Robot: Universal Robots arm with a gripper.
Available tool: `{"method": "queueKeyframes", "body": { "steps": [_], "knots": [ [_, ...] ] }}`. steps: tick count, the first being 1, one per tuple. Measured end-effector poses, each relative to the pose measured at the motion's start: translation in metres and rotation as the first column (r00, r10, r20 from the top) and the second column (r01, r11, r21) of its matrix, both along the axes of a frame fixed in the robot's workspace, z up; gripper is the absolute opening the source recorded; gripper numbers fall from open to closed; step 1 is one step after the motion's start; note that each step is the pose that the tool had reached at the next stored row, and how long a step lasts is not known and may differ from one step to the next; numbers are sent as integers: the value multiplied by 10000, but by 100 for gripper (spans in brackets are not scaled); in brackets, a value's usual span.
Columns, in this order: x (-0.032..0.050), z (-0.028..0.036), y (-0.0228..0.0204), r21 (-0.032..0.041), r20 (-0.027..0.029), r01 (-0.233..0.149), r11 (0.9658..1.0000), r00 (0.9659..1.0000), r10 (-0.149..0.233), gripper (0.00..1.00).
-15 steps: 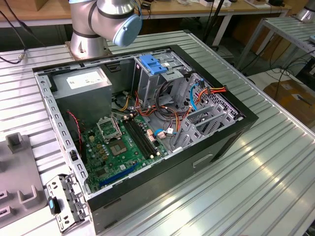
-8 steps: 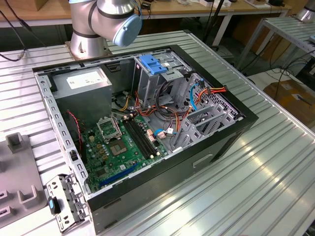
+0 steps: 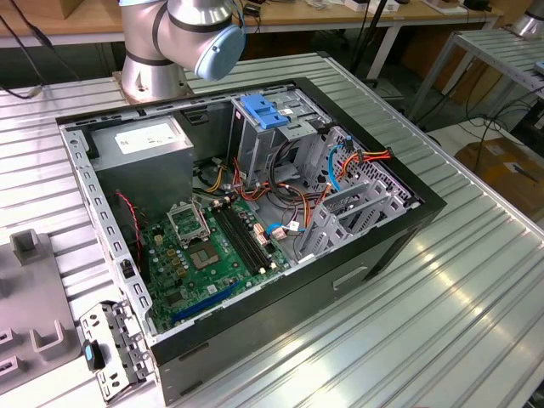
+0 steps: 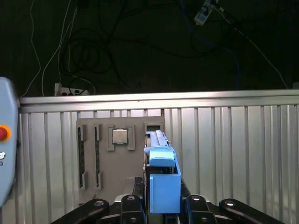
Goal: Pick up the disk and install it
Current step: 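Pick up the disk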
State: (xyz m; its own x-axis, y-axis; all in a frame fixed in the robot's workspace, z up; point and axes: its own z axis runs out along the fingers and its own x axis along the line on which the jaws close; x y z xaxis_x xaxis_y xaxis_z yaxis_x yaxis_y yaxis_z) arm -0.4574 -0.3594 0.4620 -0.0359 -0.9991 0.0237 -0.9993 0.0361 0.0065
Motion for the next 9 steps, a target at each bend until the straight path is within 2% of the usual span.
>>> {"method": "queueKeyframes", "body": {
  "steps": [6, 9],
  "knots": [
    [0, 92, 0, 0, 0, 0, 10000, 10000, 0, 37],
    [0, 113, 0, 0, 0, 0, 10000, 10000, 0, 37]
  ]
}}
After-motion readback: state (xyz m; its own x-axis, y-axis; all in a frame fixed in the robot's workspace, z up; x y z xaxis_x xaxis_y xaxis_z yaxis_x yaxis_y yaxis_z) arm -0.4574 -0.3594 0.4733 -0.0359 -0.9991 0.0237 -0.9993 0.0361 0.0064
